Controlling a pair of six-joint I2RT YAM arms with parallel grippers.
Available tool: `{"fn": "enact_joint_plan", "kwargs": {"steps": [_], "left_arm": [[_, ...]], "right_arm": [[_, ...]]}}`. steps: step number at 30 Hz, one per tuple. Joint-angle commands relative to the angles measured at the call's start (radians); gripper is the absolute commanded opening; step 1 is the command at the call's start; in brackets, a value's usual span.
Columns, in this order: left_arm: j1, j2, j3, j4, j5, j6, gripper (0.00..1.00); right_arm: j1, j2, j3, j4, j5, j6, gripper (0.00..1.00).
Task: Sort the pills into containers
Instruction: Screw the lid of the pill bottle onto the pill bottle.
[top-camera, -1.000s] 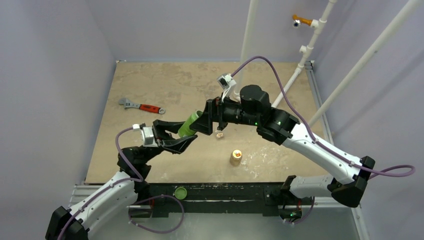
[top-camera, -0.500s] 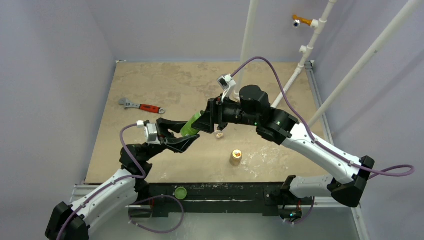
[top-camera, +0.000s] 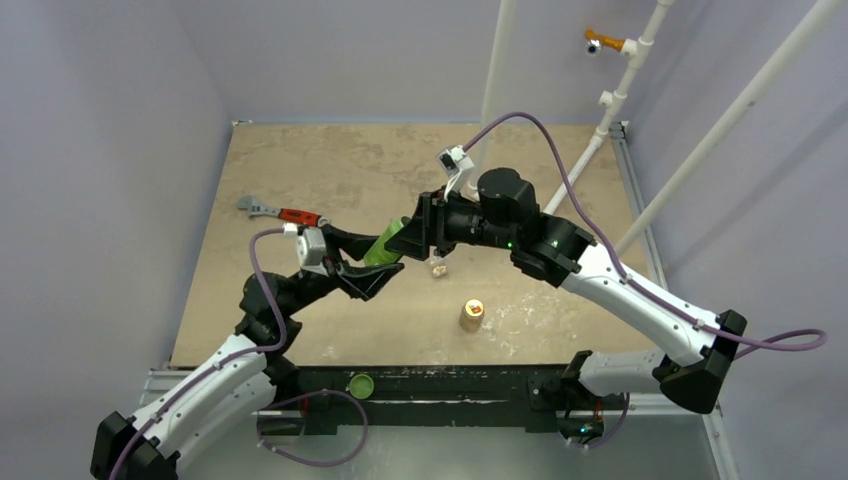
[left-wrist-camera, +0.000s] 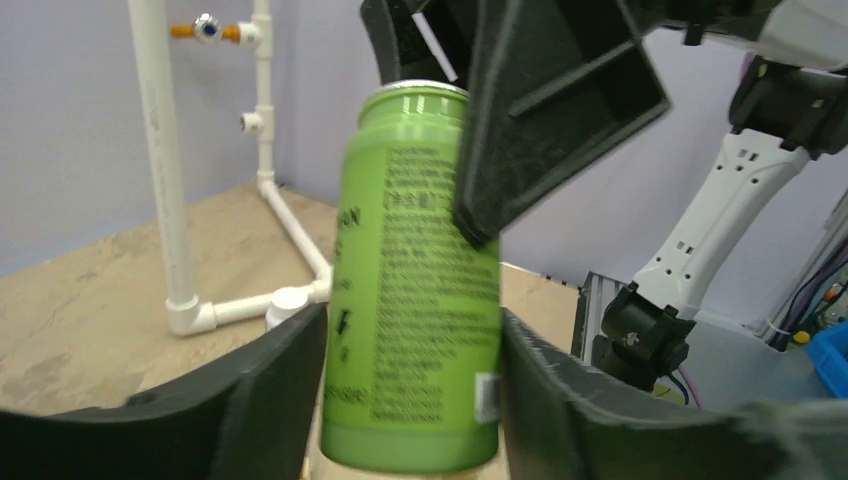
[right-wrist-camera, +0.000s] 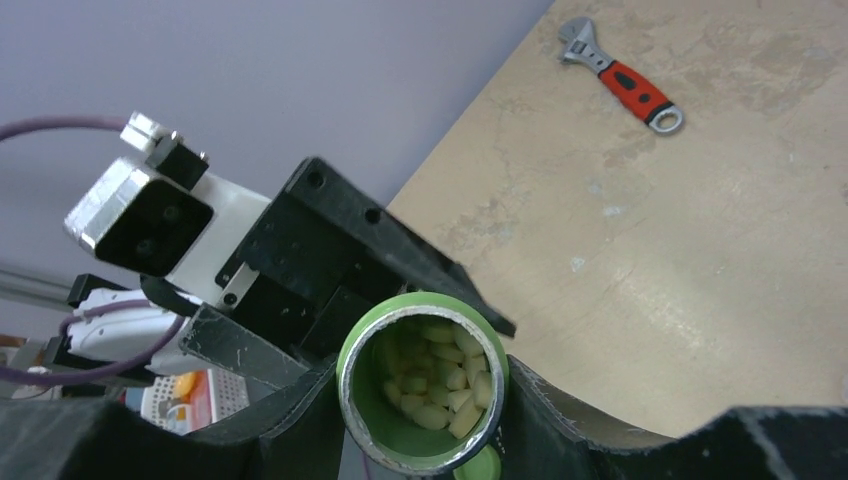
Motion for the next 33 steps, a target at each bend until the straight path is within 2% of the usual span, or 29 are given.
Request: {"fn": "enact_joint_plan", "kwargs": {"steps": [1, 5, 10, 16, 21, 24, 28, 33], "left_arm": [[0.003, -0.048, 0.150, -0.386, -0.095, 0.055, 0.64], [0.002, -0.115, 0.218, -0.728, -0.310, 0.063, 0.90], [0.003, -0.154, 0.323, -1.145, -0.568, -0.016, 0.92], [-0.009, -0.161, 0.339, -1.452, -0.766, -0.189, 0.86], [-0.125, -0.137, 0.303, -1.566, -0.923, -0.339, 0.83], [-0.208, -0.081, 0.298, -1.608, -0.971, -0.415, 0.83], [-0.283, -0.012, 0.275, -1.621, -0.987, -0.491, 0.83], [-0.322, -0.007, 0.228, -1.599, -0.972, -0.528, 0.83]], "right_arm": [[0.020, 0.007, 0.001, 0.018, -0.010, 0.014, 0.01], [0.020, 0.026, 0.003, -0.017, 0.120, -0.026, 0.00], [0.021, 0.079, -0.030, -0.017, 0.342, -0.074, 0.00], [0.060, 0.215, -0.134, 0.085, 0.451, -0.086, 0.00], [0.146, 0.362, -0.107, 0.105, 0.611, -0.110, 0.00], [0.171, 0.424, -0.074, 0.085, 0.686, -0.121, 0.00], [0.178, 0.461, -0.078, 0.099, 0.723, -0.143, 0.00], [0.181, 0.468, -0.113, 0.140, 0.731, -0.151, 0.03]]}}
